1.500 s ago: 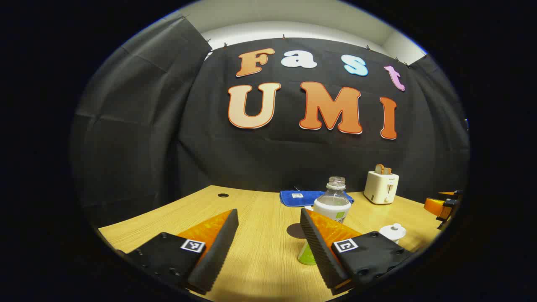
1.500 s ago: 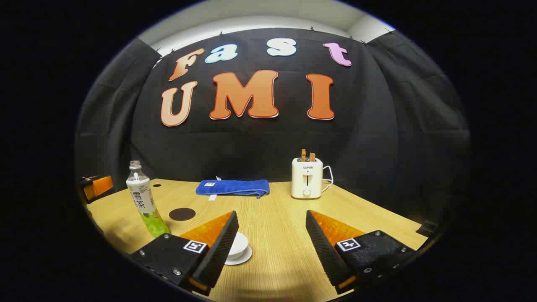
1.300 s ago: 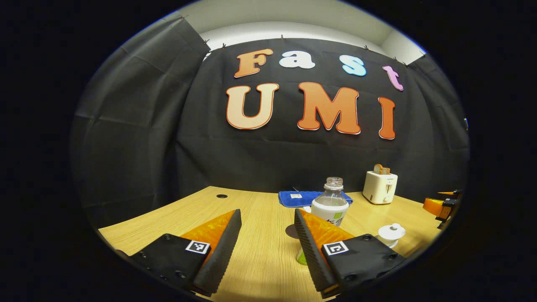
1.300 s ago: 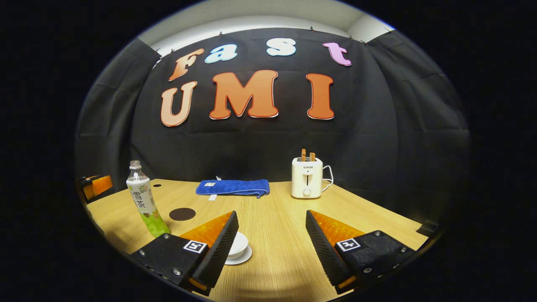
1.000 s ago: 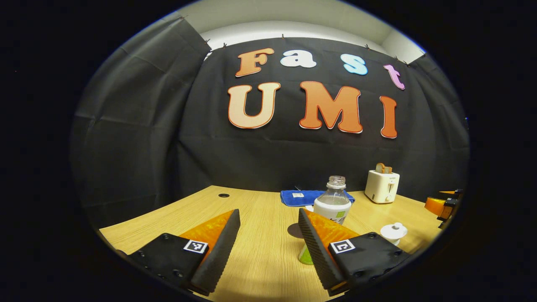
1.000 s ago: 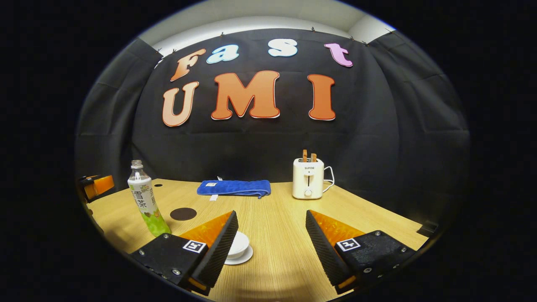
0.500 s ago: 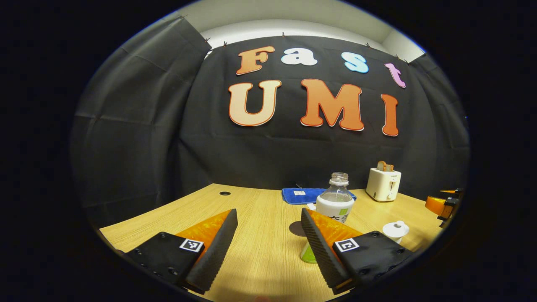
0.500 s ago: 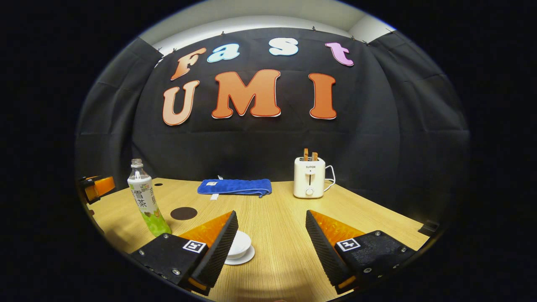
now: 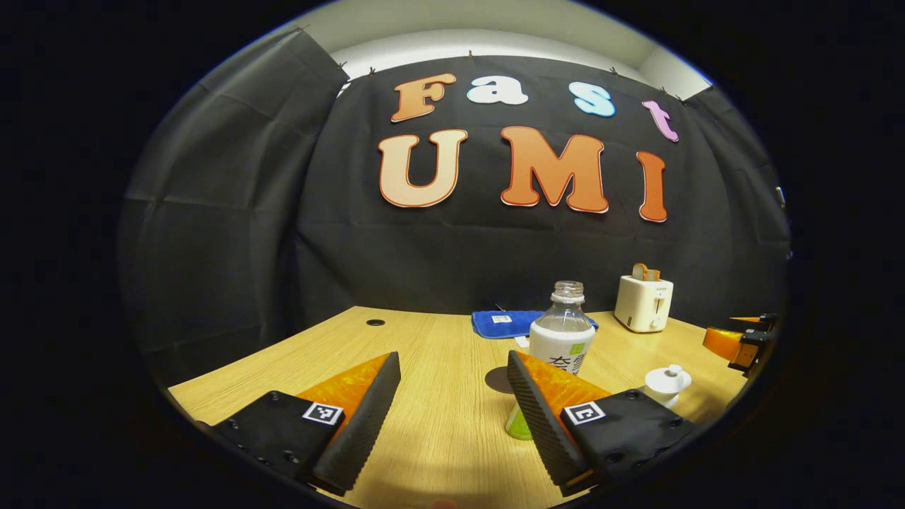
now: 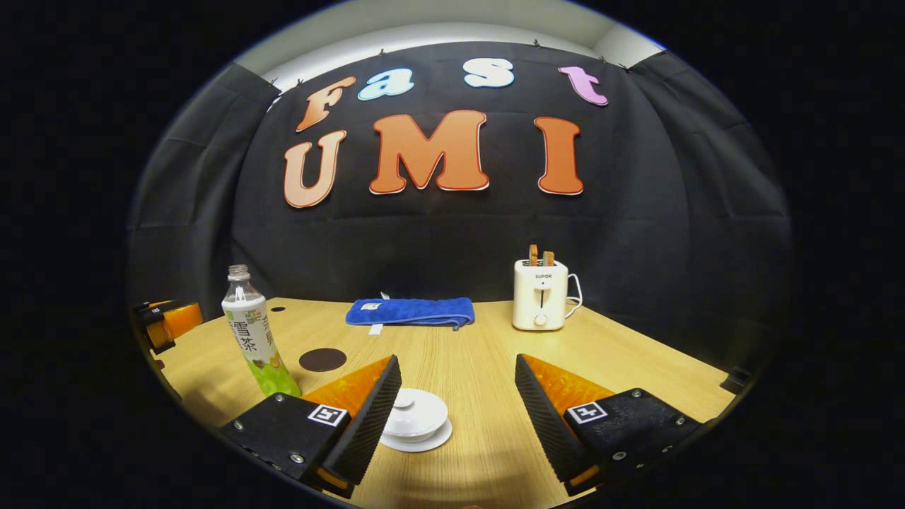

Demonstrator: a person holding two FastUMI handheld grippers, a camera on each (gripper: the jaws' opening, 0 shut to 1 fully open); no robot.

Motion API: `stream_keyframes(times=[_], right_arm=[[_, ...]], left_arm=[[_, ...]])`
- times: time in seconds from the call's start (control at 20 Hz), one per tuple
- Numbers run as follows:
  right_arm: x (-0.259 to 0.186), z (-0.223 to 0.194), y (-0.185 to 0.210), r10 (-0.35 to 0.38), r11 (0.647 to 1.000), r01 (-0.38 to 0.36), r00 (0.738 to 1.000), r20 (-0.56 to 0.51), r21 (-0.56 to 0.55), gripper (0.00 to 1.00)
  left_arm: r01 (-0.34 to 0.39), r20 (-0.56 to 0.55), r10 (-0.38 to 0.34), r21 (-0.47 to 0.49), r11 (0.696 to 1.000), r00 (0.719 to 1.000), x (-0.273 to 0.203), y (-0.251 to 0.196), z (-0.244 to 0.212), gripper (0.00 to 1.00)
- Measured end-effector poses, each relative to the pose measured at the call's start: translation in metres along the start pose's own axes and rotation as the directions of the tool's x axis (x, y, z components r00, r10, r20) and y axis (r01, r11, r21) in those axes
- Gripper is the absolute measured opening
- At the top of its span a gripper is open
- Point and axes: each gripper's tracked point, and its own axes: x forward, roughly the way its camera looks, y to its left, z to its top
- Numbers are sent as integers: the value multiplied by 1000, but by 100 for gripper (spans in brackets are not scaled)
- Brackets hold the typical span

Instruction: Open the teacup lid with one hand, grasp the water bottle and pour water into the teacup with the other hand; after pouring, place the water bottle on the coaster and then close the teacup lid.

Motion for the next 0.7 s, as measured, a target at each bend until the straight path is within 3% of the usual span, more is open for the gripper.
stream_keyframes(times=[0.3,0.7], right_arm=[[21,-15,32,61,998,-62,997,-54,-21,97],[40,-38,49,88,995,-94,987,-137,-36,97]], left_arm=[[-8,-14,8,11,1000,1000,2,4,-4,97],[-28,-31,29,17,999,999,4,13,-10,98]])
